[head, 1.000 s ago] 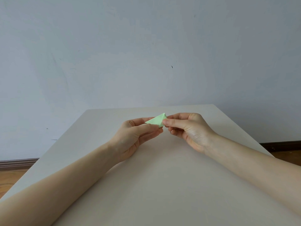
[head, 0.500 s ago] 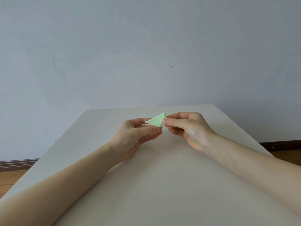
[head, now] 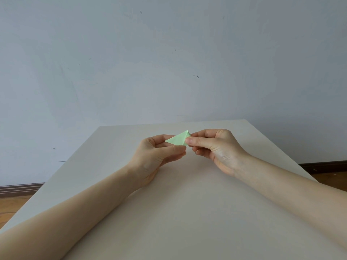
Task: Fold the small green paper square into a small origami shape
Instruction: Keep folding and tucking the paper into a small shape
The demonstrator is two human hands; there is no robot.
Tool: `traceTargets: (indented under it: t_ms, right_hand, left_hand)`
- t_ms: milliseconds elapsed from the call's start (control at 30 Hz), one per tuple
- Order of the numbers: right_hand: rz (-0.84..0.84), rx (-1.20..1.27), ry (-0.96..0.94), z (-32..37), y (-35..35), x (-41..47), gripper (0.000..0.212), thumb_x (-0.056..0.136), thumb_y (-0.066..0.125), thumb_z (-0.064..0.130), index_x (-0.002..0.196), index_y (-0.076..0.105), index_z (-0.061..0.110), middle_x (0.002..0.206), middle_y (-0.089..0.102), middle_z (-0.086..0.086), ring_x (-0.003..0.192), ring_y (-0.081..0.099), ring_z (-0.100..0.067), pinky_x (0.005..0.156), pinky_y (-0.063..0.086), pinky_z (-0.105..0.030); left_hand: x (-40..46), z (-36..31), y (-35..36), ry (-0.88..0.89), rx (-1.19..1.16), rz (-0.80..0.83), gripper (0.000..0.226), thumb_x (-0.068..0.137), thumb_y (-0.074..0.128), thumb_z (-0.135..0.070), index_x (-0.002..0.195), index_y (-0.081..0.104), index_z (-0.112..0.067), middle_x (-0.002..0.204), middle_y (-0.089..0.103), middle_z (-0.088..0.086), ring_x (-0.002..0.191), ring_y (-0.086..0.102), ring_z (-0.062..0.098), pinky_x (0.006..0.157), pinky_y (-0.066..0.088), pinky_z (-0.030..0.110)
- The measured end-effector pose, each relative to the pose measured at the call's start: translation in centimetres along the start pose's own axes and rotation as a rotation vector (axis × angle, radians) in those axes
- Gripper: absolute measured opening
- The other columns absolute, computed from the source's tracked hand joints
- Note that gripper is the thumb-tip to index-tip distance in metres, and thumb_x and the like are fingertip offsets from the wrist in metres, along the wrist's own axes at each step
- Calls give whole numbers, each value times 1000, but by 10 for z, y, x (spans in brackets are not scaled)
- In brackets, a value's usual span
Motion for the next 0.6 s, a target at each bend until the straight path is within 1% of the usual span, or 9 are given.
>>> traceTargets:
  t_ms: [200,400,600]
  right_hand:
    - [14,27,30,-3,2,0,3,76,71,3,76,68,1,59,64,-3,53,58,-10,56,50,-18]
    - [21,-8,7,-1,2,1,5,80,68,5,75,68,3,67,63,-5,55,58,-12,57,49,-20]
    - [12,-37,-29,1,2,1,14,83,63,4,69,65,5,65,62,-4,54,58,-12,55,48,-19]
  left_hand:
    - [-1,-1,1,8,47,12,16,76,66,8,86,66,-5,56,64,1,60,65,11,63,53,17]
    - [-2,-3,4,18,115,20,17,74,68,9,81,66,-7,59,65,4,56,64,12,60,52,17]
    - [-2,-3,4,32,131,15,18,73,68,9,80,64,-6,60,63,7,55,63,12,59,52,17]
Point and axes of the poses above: each hand's wrist, its own x-axis towards the middle knuckle, its own y-axis out of the palm, z = x × y, the point moved 9 cm from there along x, towards the middle knuckle
